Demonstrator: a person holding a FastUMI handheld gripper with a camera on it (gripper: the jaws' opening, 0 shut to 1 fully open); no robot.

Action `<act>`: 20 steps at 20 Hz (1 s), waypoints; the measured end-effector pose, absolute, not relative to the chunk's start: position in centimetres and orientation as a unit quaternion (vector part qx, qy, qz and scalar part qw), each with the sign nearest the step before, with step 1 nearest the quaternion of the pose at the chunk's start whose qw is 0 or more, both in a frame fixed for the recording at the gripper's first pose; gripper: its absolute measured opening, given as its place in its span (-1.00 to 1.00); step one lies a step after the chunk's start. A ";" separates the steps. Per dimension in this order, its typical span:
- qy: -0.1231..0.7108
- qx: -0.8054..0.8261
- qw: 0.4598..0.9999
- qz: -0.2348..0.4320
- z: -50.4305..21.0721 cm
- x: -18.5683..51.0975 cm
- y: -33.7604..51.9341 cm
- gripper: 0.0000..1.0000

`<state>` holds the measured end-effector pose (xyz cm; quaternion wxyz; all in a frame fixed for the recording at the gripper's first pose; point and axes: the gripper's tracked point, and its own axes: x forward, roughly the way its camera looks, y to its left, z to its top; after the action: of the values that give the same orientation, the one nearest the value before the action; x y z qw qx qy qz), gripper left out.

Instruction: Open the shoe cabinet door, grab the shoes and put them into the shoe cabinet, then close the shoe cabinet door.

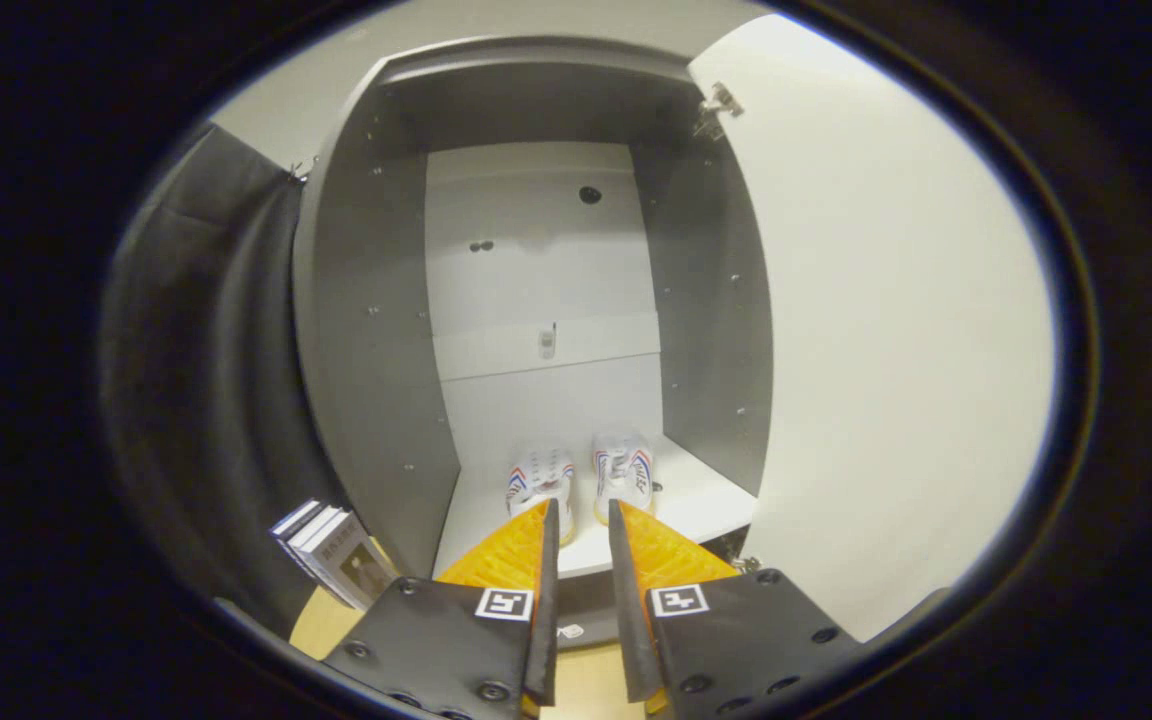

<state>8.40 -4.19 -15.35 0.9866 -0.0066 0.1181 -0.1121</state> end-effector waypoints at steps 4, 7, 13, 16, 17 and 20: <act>0.084 -0.009 0.988 -0.129 -11.5 3.9 -5.0 -0.43; 0.057 -0.008 0.989 -0.140 -8.4 0.9 -6.5 -0.43; 0.017 -0.016 0.990 -0.139 -3.3 -5.4 -10.5 -0.43; 0.009 -0.032 0.991 -0.132 -1.1 -9.1 -13.4 -0.43; 0.010 -0.032 0.991 -0.127 -0.4 -10.6 -14.5 -0.43; 0.008 -0.034 0.994 -0.107 1.5 -13.8 -17.2 -0.43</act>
<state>-13.80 -17.23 1.54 0.9936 -0.0345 0.0081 -0.1070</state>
